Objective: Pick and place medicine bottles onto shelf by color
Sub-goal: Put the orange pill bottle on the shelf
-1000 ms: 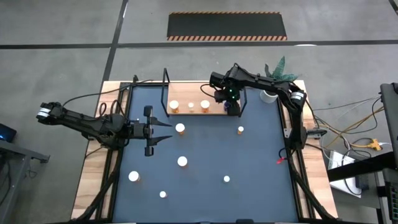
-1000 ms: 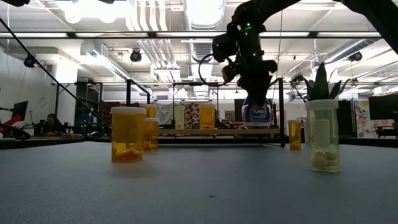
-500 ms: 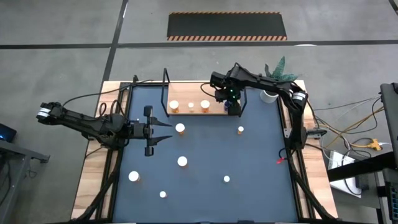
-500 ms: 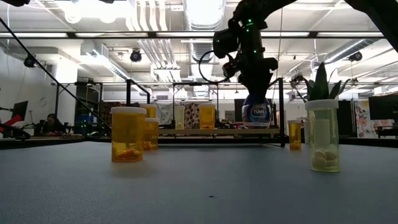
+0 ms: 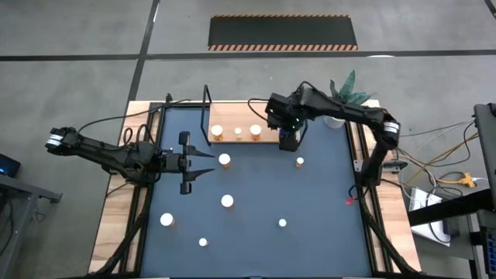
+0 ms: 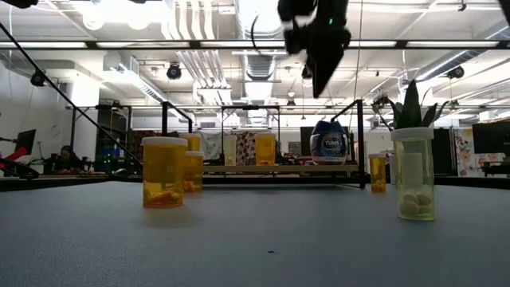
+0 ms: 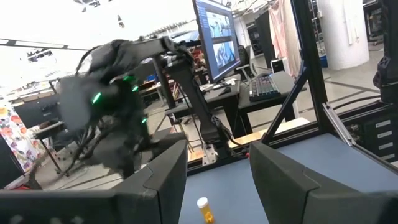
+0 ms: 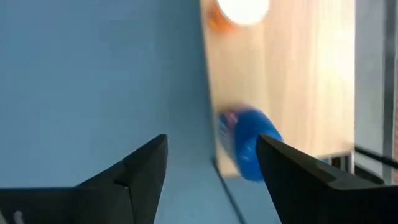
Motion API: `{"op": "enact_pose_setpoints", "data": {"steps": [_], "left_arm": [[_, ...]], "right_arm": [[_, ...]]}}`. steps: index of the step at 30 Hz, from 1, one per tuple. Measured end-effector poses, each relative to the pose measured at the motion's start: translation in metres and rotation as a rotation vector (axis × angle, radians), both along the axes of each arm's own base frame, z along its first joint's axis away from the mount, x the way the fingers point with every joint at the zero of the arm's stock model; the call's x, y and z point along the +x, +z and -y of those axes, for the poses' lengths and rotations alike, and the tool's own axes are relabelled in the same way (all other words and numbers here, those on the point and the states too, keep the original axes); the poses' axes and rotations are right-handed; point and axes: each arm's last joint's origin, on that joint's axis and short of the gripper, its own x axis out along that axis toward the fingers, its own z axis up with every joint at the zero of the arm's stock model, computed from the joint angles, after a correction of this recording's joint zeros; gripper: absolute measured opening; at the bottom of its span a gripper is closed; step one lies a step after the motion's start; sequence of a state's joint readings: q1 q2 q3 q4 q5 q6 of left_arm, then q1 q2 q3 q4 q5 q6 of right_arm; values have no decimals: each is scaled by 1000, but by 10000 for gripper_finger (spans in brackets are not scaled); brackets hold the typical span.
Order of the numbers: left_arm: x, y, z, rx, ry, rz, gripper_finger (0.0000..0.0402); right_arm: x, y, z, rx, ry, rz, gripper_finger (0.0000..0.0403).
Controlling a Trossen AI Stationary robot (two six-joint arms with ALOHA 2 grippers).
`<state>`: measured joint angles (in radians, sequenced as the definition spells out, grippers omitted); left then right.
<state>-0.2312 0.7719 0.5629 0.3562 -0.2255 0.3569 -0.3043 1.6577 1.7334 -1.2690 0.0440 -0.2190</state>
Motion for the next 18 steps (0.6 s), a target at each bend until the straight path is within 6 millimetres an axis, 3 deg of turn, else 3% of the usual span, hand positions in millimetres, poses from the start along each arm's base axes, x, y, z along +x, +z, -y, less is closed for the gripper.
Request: {"op": "enact_pose_setpoints", "data": {"steps": [4, 7, 13, 18], "left_arm": [[0, 0, 0, -1, 0, 2, 157], [0, 0, 0, -3, 0, 2, 157], [4, 0, 1, -9, -1, 22, 157], [13, -1, 3, -20, -2, 49, 157]], "right_arm": [[-11, 8, -40, -11, 31, 154, 220], [-29, 2, -69, 11, 37, 259, 214], [-58, -35, -121, 6, 144, 558, 205], [-71, -65, -144, -26, 251, 807, 202]]}}
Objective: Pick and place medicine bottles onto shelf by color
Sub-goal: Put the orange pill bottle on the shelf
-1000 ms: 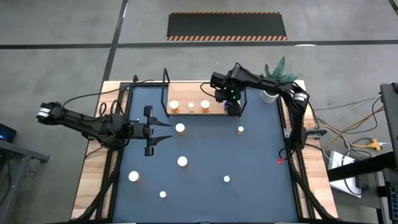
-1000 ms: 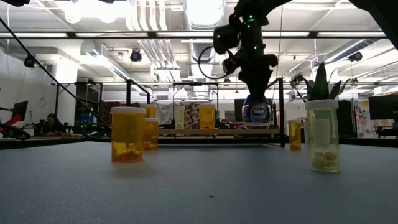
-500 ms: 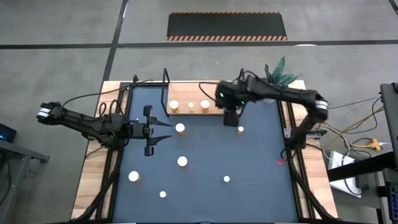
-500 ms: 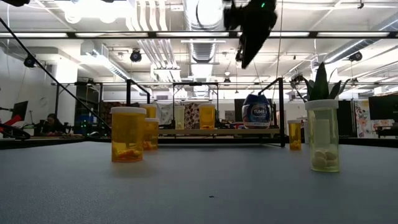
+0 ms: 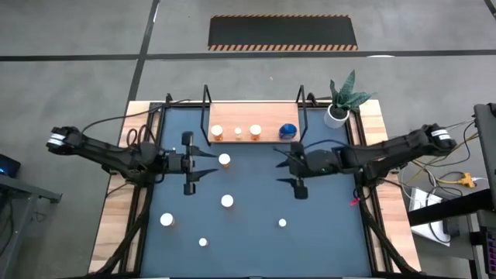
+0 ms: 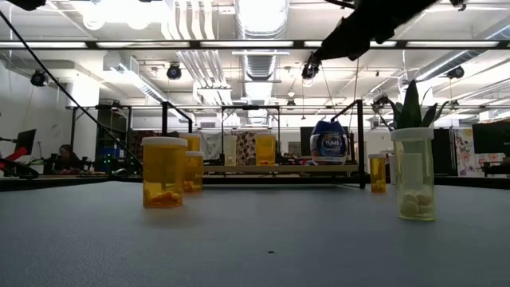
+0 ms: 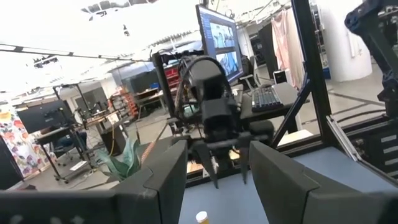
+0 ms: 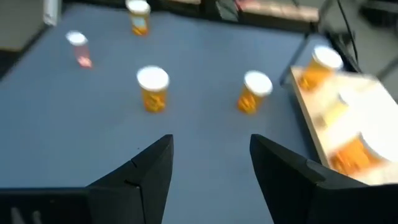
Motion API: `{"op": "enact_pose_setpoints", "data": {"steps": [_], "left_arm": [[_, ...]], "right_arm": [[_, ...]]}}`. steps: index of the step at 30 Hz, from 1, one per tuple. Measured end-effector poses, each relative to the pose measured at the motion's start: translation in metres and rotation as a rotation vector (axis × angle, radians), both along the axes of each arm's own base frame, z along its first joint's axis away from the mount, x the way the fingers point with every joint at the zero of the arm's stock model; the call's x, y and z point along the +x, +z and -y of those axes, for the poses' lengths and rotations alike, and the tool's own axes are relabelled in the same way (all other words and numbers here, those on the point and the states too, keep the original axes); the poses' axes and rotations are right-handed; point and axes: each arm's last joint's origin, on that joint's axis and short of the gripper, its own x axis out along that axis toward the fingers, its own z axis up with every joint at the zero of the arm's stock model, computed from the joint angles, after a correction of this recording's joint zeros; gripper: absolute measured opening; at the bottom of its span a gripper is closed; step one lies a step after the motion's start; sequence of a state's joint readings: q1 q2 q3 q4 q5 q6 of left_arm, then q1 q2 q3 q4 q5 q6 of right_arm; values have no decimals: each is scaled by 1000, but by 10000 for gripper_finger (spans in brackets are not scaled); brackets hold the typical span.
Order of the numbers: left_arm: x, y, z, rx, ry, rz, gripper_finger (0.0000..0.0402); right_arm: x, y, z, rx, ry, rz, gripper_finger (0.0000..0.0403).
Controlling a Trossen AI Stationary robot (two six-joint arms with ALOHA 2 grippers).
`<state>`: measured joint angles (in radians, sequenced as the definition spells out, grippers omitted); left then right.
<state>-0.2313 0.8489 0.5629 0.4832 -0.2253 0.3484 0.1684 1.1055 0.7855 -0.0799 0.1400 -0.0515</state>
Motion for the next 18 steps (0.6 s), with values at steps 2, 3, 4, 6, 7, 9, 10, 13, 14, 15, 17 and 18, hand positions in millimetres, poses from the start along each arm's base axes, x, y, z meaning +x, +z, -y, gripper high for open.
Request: {"op": "enact_pose_setpoints", "data": {"steps": [2, 3, 4, 6, 7, 9, 10, 13, 14, 15, 17, 18], "left_arm": [[5, -1, 1, -6, 0, 12, 157], [8, -3, 2, -11, -1, 11, 157], [11, -5, 3, -22, -4, 7, 157], [19, -8, 4, -54, -12, 13, 157], [22, -10, 5, -64, -14, 17, 157], [29, -13, 7, -91, -23, 28, 157], [33, -15, 8, -110, -27, 31, 157], [43, -22, 10, -159, -39, 33, 157], [45, -24, 11, -175, -43, 41, 157], [48, -25, 11, -191, -47, 46, 157], [54, -29, 13, -222, -54, 52, 157], [57, -30, 14, -239, -58, 48, 157]], "right_arm": [[-4, -10, -4, -16, 32, 58, 202], [-6, -15, -5, -25, 48, 80, 202], [-8, -19, -6, -32, 62, 100, 202], [-13, -26, -5, -51, 74, 125, 202], [-15, -30, -4, -61, 81, 132, 202], [-20, -36, -3, -82, 91, 149, 202], [-22, -39, -3, -84, 95, 160, 202], [-31, -45, -2, -106, 115, 210, 202], [-34, -47, -1, -106, 138, 229, 202], [-37, -50, -1, -105, 161, 252, 202], [-43, -55, 0, -95, 198, 318, 202], [-45, -57, 1, -86, 213, 353, 202]]}}
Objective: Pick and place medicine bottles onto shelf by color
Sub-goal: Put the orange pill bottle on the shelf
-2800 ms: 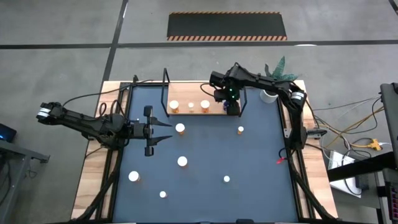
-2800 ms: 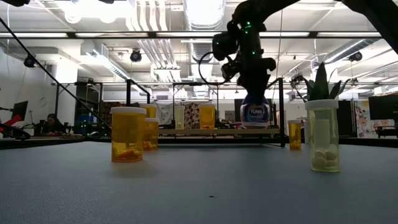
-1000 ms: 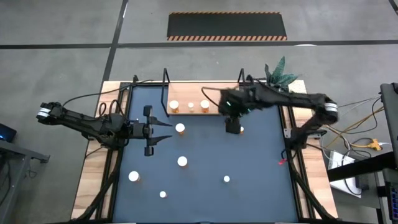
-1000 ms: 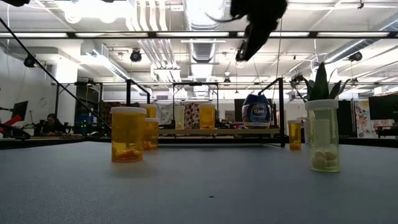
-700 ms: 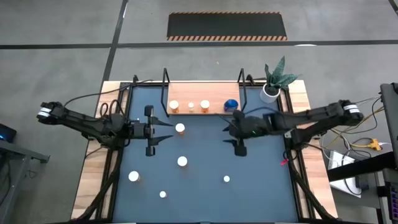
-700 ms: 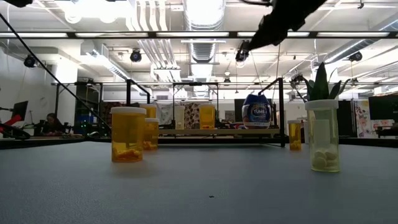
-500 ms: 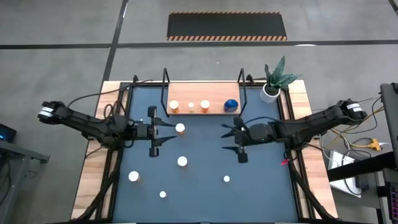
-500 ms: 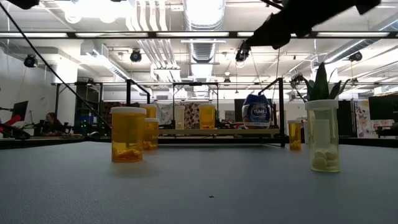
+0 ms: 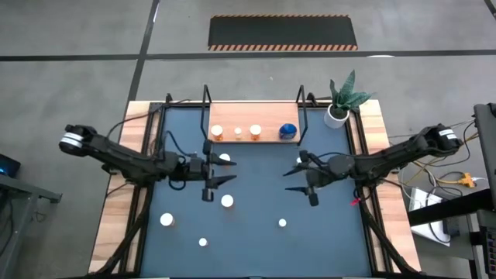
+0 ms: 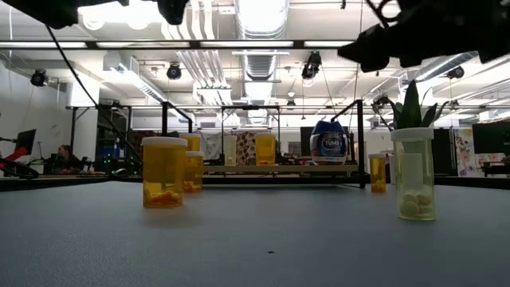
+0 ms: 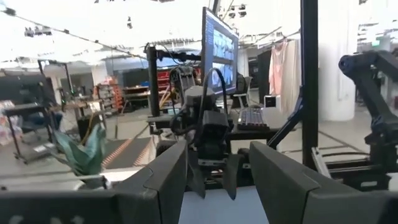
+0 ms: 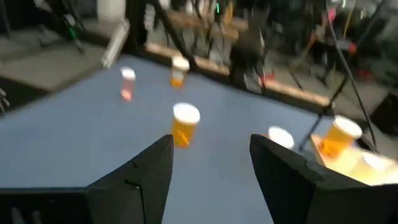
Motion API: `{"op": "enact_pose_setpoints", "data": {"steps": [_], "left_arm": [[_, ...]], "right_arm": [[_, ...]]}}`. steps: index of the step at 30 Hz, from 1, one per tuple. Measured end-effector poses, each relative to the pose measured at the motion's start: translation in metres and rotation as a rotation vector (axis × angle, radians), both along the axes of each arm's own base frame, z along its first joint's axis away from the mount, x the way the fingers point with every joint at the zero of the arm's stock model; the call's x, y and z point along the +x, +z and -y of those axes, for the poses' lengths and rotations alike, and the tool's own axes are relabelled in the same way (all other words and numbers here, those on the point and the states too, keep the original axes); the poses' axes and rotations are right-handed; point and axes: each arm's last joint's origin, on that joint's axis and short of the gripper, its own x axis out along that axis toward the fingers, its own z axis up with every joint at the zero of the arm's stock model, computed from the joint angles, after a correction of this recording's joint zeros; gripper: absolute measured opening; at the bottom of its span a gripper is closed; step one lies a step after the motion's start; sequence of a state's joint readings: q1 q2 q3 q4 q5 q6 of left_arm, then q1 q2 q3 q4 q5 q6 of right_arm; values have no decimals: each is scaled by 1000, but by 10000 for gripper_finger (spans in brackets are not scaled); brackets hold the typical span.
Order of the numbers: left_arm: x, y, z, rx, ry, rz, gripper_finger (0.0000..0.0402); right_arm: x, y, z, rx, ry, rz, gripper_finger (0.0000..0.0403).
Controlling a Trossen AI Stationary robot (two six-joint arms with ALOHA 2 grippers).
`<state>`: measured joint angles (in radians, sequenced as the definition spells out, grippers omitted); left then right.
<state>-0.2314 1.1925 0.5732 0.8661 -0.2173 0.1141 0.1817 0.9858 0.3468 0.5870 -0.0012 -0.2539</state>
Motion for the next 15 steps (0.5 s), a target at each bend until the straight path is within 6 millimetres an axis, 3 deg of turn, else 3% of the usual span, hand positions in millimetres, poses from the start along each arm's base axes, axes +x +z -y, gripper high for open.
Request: {"op": "enact_pose_setpoints", "data": {"steps": [11, 15], "left_arm": [[36, -5, 9, -199, -49, -50, 157], [42, -7, 11, -284, 6, -164, 157]], "right_arm": [[-24, -19, 4, -17, 49, 177, 202], [-28, -23, 5, -12, 48, 190, 202]]}}
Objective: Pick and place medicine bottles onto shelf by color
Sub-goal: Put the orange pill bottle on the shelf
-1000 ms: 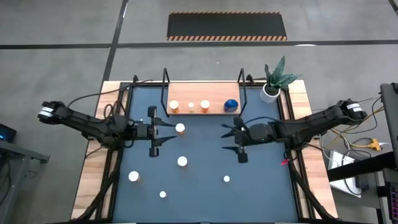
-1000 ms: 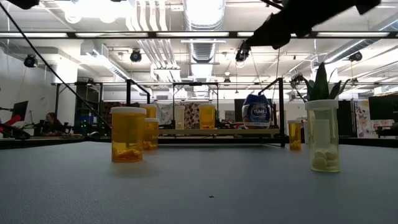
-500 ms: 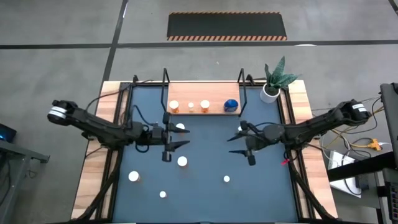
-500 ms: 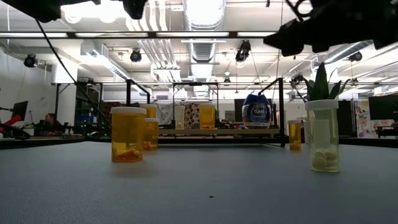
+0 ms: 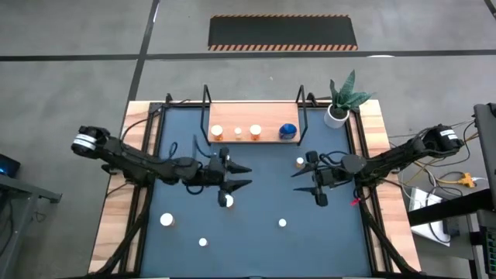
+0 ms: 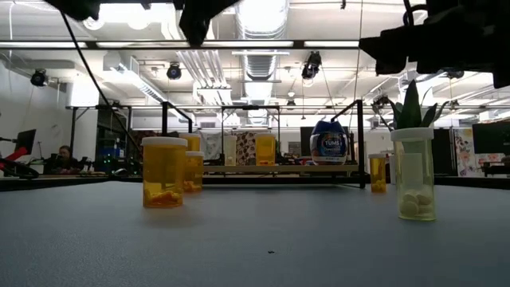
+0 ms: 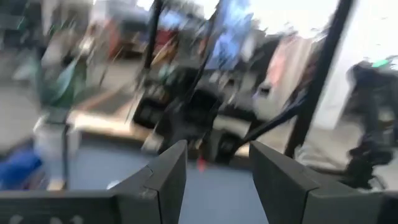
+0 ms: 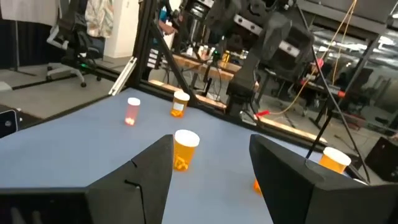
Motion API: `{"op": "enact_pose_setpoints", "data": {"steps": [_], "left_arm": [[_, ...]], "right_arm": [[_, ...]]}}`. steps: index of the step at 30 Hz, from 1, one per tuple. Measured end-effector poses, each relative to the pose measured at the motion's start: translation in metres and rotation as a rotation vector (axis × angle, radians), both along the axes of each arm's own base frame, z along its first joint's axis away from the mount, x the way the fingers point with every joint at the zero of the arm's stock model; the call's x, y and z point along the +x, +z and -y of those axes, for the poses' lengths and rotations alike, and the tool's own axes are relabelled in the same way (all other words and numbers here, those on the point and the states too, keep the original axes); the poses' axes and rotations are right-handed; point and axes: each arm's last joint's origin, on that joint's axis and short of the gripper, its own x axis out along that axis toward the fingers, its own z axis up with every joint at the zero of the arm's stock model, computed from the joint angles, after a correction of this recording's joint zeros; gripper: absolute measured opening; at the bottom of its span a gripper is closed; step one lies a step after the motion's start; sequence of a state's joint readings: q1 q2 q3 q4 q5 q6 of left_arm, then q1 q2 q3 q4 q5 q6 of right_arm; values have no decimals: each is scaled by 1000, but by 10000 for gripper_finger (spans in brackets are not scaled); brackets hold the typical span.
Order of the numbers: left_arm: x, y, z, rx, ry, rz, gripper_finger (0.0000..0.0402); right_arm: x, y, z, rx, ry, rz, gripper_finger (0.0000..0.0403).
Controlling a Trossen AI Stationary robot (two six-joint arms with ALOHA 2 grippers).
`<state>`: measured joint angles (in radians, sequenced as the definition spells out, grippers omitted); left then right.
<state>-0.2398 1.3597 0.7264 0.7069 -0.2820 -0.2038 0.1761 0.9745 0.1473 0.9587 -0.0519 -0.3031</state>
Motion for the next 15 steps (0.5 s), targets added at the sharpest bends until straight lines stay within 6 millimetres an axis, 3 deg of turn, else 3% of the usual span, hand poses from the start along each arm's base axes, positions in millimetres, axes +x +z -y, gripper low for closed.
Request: {"op": "enact_pose_setpoints", "data": {"steps": [10, 15], "left_arm": [[8, 5, -2, -103, 250, -704, 157], [9, -4, -6, -163, 388, -919, 157]], "right_arm": [[1, 3, 0, 14, 0, -4, 202], [0, 4, 0, 14, 0, -6, 202]]}}
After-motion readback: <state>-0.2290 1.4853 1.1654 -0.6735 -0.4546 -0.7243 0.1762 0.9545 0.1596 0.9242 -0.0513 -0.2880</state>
